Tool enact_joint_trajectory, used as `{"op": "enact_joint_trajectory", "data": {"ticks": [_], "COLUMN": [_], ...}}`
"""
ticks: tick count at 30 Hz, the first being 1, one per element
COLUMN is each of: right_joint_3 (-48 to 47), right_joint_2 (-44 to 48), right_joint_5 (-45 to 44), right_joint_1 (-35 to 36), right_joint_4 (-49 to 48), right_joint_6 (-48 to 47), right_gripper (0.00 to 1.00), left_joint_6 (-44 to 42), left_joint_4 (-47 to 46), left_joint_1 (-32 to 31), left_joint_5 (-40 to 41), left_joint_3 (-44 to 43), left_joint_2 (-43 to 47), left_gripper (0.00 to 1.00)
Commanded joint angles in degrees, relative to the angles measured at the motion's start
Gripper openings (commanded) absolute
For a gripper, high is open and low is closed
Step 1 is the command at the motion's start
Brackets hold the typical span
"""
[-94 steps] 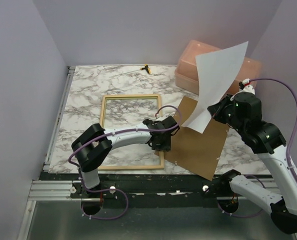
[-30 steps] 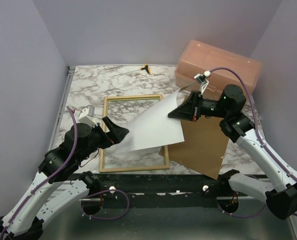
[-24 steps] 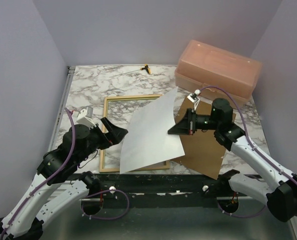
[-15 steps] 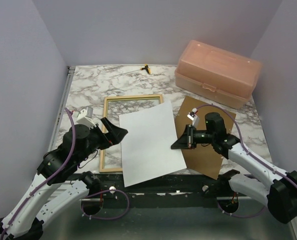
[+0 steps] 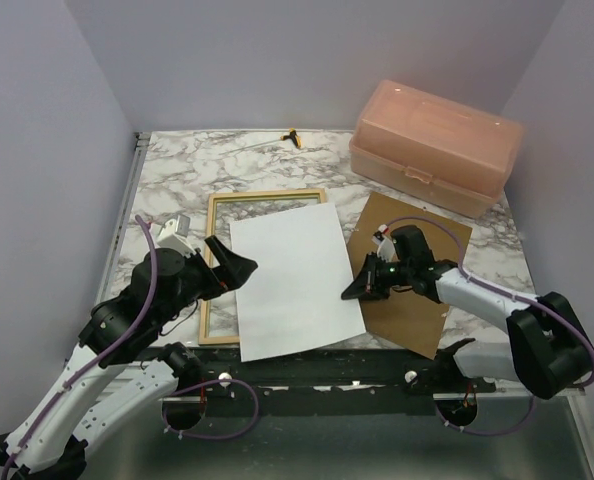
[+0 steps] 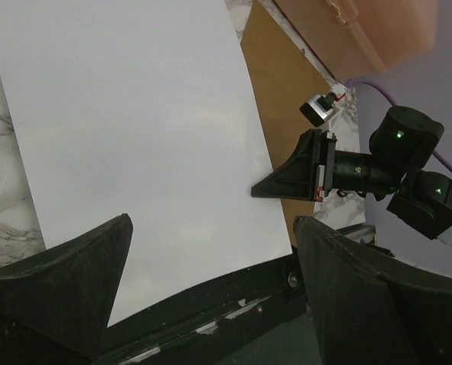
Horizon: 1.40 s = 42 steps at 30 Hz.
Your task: Put the photo into the frame
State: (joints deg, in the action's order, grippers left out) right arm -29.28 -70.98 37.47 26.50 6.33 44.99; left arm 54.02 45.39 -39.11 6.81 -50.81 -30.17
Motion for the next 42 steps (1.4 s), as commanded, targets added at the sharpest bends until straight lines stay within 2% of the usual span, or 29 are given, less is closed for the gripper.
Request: {"op": "enact_joint_trajectory", "data": {"ticks": [1,10,24,34,42], "right_joint_3": [-3.3,-6.6,-7.7,-10.0,-14.2], "right_joint_2": [-4.7,-10.2,-17.8,-21.4,-21.6], "right_joint_5": [-2.8,-3.6,-1.0,-2.2,-4.5], "right_joint_1": [-0.2,-0.2,0.2,2.7,5.0], "right_joint_4": [-2.9,-4.4,-14.5,-15.4,-10.7], "right_joint_6": [2.2,3.6,9.5,10.8,9.1], "right_gripper": [0.01,0.01,0.01,0.01,0.01], "left_joint_6": [0.3,0.2,0.6,0.7,0.8], "left_joint_4": [-1.3,-1.6,-1.9,-1.9,-1.9], "left_joint_1": [0.2,0.3,0.2,0.2,0.3], "left_joint_5": [-1.8,-2.6,-2.7,-2.7,-2.8], "left_joint_3": [1.0,1.4,2.0,2.6,3.1], "left_joint_2": [-0.2,-0.7,-0.1,0.1,0.0], "left_gripper": [0.91,0.91,0.91,0.91,0.91]}}
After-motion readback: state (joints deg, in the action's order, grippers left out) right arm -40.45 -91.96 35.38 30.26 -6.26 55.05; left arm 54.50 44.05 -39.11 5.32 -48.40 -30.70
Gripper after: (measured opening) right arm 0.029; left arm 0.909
